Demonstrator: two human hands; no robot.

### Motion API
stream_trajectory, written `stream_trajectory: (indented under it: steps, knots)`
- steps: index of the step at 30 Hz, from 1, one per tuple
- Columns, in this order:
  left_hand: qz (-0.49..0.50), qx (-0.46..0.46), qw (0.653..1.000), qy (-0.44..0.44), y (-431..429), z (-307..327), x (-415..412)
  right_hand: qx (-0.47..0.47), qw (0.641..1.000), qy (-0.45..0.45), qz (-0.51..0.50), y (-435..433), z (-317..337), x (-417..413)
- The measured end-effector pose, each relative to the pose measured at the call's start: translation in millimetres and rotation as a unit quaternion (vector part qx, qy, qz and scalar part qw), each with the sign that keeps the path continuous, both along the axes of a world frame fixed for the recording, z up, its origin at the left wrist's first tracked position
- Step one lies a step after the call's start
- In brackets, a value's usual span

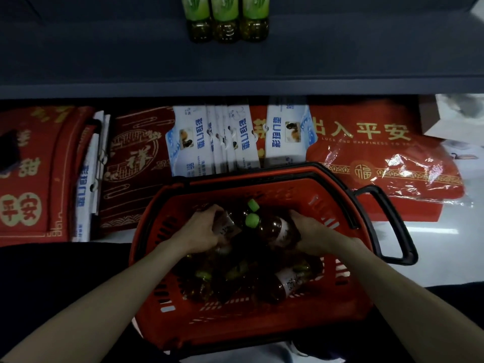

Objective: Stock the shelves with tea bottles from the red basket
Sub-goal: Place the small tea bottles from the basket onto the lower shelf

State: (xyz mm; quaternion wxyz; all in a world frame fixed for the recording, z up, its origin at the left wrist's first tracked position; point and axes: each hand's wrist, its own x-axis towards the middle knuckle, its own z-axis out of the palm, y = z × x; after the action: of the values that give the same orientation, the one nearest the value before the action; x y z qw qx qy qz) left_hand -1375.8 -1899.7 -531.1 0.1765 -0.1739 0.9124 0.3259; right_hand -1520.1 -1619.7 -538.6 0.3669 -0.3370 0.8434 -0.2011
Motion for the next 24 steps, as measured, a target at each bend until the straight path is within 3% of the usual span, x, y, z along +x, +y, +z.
stream_trajectory:
  steps: [4, 7, 11, 17, 24]
  knots:
    - [0.063, 0.045, 0.994, 0.075, 1.7, 38.6, -5.9, -0.132, 0.987, -0.044, -0.083, -4.9, 25.1, -0.6]
    - [0.093, 0.118, 0.981, 0.125, 4.8, 59.1, -10.3, -0.202, 0.96, -0.112, -0.157, -12.6, 49.3, 3.2]
    - [0.141, 0.201, 0.954, 0.174, 14.4, 71.5, -17.7, -0.284, 0.926, -0.133, -0.209, -26.3, 65.3, 7.1]
    - [0.2, 0.226, 0.927, 0.221, 24.5, 81.3, -40.1, -0.324, 0.902, -0.134, -0.252, -45.2, 75.2, 6.9]
    - [0.188, 0.229, 0.917, 0.267, 25.8, 112.6, -66.9, -0.367, 0.877, -0.122, -0.284, -56.5, 108.0, -9.9]
